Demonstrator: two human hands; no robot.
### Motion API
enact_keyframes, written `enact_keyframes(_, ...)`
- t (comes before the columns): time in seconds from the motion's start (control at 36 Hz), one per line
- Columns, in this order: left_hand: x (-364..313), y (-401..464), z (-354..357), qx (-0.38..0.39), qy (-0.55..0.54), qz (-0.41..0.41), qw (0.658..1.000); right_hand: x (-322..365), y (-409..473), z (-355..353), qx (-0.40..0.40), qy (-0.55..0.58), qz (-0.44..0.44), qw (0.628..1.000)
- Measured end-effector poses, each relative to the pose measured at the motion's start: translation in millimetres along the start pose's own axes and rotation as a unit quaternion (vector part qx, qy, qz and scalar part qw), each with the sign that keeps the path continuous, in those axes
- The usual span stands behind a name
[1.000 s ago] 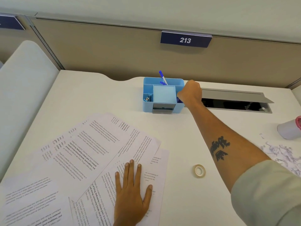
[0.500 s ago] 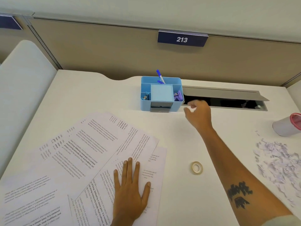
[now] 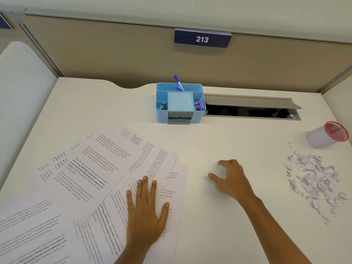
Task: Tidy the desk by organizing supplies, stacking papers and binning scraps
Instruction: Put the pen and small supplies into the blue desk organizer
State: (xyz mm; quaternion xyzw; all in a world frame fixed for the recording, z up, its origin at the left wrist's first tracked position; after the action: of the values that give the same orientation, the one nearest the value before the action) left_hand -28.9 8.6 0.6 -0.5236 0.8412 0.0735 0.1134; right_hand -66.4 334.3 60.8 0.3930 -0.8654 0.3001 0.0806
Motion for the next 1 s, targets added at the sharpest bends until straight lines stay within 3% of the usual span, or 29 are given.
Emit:
enact_keyframes(0.17, 0.1, -0.1, -0.1, 0.001, 0.004, -0.002, 1.000, -10.6, -17.2, 13.5, -0.012, -0.034, -0.005, 0.999)
enact_keyframes(0.53, 0.2, 0.0, 0.2, 0.001, 0.001, -0.003, 1.000, 1.4, -4.5, 19.4, -0.017, 0.025, -0.030, 0.999)
enact_keyframes(1.0, 2.5, 0.3, 4.7, 0.011, -0.018, -0.006, 1.000, 164.4, 70.7, -41.1, -0.108, 0.134, -0.200, 0.965)
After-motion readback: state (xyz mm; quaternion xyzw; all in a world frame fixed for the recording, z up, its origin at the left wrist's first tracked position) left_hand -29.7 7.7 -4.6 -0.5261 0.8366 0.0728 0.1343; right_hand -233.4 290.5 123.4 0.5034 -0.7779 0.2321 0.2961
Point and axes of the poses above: each hand's wrist, its own y-axis towards the middle knuckle, its own z-axis out of the palm, x = y × z, the point moved 3 cm from there along y, towards the middle knuckle, and after that the axes turned 12 degrees about z, right-handed, at the moved point
